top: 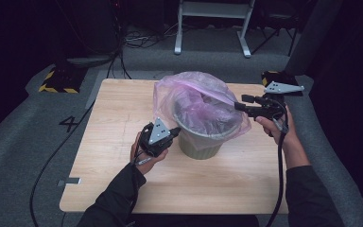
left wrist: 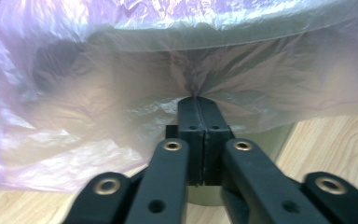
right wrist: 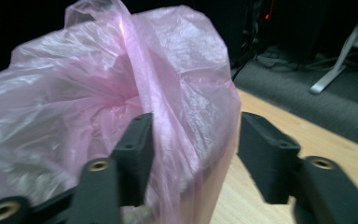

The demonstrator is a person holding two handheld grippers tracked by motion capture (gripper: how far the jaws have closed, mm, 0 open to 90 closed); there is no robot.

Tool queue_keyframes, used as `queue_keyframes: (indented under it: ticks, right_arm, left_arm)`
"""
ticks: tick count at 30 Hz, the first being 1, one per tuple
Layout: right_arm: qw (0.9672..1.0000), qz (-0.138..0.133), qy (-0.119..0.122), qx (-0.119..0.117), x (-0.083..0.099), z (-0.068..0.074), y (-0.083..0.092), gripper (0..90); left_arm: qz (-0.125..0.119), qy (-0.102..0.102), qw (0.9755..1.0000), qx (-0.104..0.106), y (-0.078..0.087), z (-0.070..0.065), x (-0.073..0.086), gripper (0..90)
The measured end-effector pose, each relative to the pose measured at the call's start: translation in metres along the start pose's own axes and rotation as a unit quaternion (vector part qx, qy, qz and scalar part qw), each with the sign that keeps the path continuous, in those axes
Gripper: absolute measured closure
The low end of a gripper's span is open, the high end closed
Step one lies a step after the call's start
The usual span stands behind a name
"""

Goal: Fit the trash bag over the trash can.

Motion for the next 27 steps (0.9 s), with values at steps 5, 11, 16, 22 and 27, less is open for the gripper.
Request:
queue_keyframes:
  ticks: [5,11,16,22,27]
  right_arm:
    - [0.9999,0.005,0.011,-0.007,0.0,0.001,-0.007,72.5]
    - [0.9995,-0.023,0.012,0.018,-0.006,-0.007,-0.005,87.9]
    - [0.9975,-0.041,-0.016,0.056,-0.005,-0.027,-0.005,89.9]
    - [0.9945,-0.039,-0.062,0.076,0.014,-0.048,-0.014,89.7]
    - [0.9948,-0.042,-0.059,0.072,0.018,-0.046,-0.016,88.2]
  left_arm:
    - [0.001,-0.002,1.0,0.007,0.0,0.0,0.001,89.9]
    - [0.011,-0.012,0.9995,0.026,-0.001,-0.006,0.005,90.0]
    - [0.023,-0.021,0.9987,0.04,-0.005,-0.014,0.014,90.0]
    - [0.025,-0.024,0.9981,0.051,-0.006,-0.021,0.022,90.0]
    - [-0.013,0.018,0.9994,0.026,0.009,-0.005,0.014,57.9]
Point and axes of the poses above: each handheld gripper's, and its own axes: y roughly backward along the jaws, x roughly out of its underside, z roughly to its left, the point moved 8 cm from there along -y, roughly forward along the jaws, and after that the axes turned 12 degrees about -x, right-handed, at the moved point
